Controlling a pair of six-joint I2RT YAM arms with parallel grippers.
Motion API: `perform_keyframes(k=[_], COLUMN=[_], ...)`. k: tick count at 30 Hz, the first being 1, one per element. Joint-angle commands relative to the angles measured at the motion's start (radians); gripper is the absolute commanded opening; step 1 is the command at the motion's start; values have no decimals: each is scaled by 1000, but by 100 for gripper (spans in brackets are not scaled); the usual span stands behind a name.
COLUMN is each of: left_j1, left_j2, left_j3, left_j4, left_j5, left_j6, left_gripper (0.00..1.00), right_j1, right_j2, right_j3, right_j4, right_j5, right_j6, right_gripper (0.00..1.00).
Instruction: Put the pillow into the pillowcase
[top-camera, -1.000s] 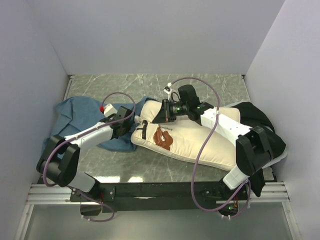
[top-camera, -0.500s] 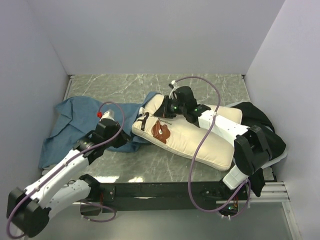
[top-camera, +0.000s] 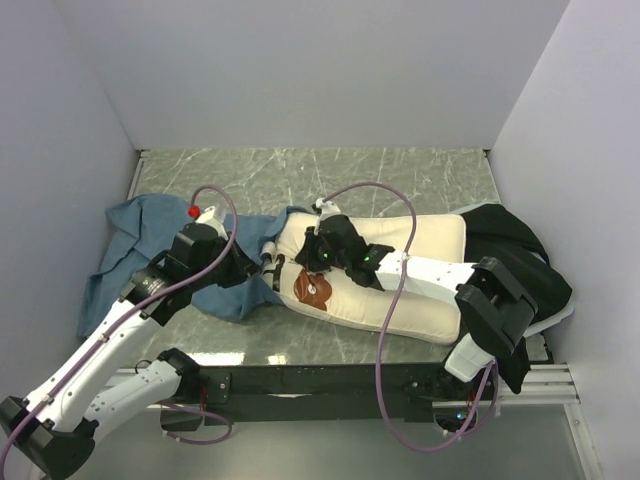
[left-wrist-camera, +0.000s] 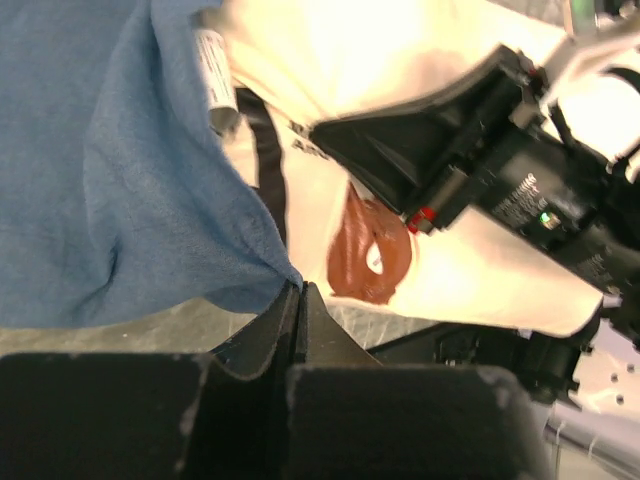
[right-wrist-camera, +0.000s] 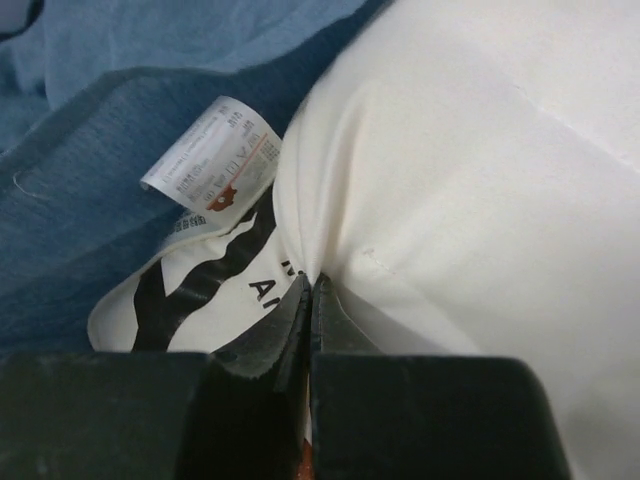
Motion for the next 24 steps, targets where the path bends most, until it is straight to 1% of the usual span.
perform_keyframes(k=[1,3,4,5,6,7,8,10,11,12,13,14,15,17,18,19,21,22,24], left_j1=[-6,-36,-49,-69,-70,-72,-72,-72,-72,-72,-72,-72,-72,-72,-72,-72,-72,-72,-72], left_j2=[31,68,73,76,76,76,70,67,71,77,91,103,120,194,227,301,370,428,479], left_j3=[16,-31,-83,-104,-117,-121,-111,-59,-35,20,46,74,127,175,220,241,290,297,300], left_j4=[103,141,161,193,195,192,176,151,122,103,87,64,18,-4,-22,-30,-73,-78,-87], left_j5=[115,154,159,156,145,122,99,30,-2,-15,-157,-229,-308,-437,-447,-458,-498,-524,-538], left_j6=[49,33,28,19,8,10,13,26,34,37,40,37,33,45,66,83,115,126,163], left_gripper=[1,1,1,5,13,26,46,67,74,76,80,80,80,78,77,76,75,73,70], right_j1=[-7,-6,-5,-3,-3,-2,-2,-2,-2,-2,-2,0,0,0,1,0,1,1,9], right_j2=[-18,-16,-18,-27,-35,-53,-64,-84,-87,-91,-107,-114,-124,-142,-144,-148,-151,-162,-176], right_j3=[-35,-34,-28,-25,-23,-19,-17,9,21,38,43,49,57,67,83,93,116,123,133], right_j4=[93,104,101,96,89,73,62,6,-13,-29,-54,-68,-76,-120,-152,-172,-221,-235,-276], right_j5=[63,31,29,29,29,29,32,56,59,61,72,81,92,118,128,151,164,173,199], right_j6=[-9,3,2,0,-3,-2,-1,2,3,5,9,17,21,23,25,23,18,17,11], right_gripper=[0,0,0,0,0,0,5,9,13,16,18,24,27,30,32,36,40,42,48])
